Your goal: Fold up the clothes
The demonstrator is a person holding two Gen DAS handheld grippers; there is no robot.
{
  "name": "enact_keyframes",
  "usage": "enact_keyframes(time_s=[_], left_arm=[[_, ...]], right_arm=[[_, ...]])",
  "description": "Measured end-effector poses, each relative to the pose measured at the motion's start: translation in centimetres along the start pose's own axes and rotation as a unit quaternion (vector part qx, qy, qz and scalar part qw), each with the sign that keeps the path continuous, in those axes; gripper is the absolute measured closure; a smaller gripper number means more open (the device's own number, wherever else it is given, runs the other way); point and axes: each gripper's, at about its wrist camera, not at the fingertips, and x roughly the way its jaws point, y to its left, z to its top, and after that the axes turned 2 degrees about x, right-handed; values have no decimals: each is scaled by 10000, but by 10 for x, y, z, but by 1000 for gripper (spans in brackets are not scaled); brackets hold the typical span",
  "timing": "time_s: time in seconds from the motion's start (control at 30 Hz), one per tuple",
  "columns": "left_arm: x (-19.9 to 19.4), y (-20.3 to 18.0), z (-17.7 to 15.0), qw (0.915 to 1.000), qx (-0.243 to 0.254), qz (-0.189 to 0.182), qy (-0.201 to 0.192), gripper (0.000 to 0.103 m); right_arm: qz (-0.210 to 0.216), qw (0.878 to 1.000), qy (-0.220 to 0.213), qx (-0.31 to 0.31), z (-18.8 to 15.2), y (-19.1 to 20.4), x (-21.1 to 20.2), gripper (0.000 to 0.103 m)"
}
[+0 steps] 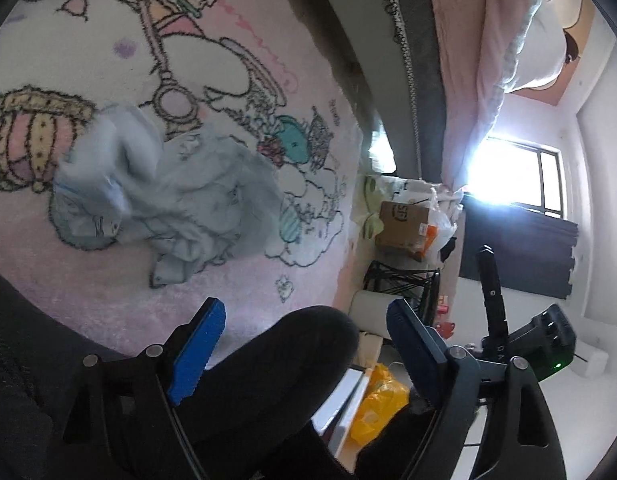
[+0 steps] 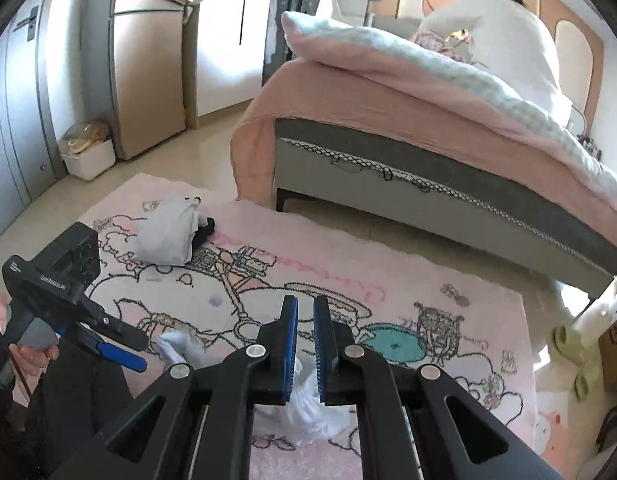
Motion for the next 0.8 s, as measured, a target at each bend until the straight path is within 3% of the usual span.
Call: enact_keyframes(time_s=[0.27, 0.33, 0.4, 0.5, 0.8], left_arm=[[-7, 22, 4, 9980, -96, 630, 42, 20], [-9, 25, 9, 9979, -98, 640, 2, 20], [-9, 26, 14, 9979, -109, 644, -22, 20], [-6, 32, 21, 9979, -194, 621, -14, 20], [6, 54, 36, 9972, -500, 549, 92, 20]], right_arm=[[448, 9900, 1311, -265, -37, 2, 61, 95], [548, 9840, 1653, -378, -46, 2, 77, 80], [660, 9777, 1950, -414, -53, -2, 93, 55], [766, 9704, 2259, -375, -61, -12, 112, 41], [969, 9498, 2957, -330, -75, -26, 179, 37]])
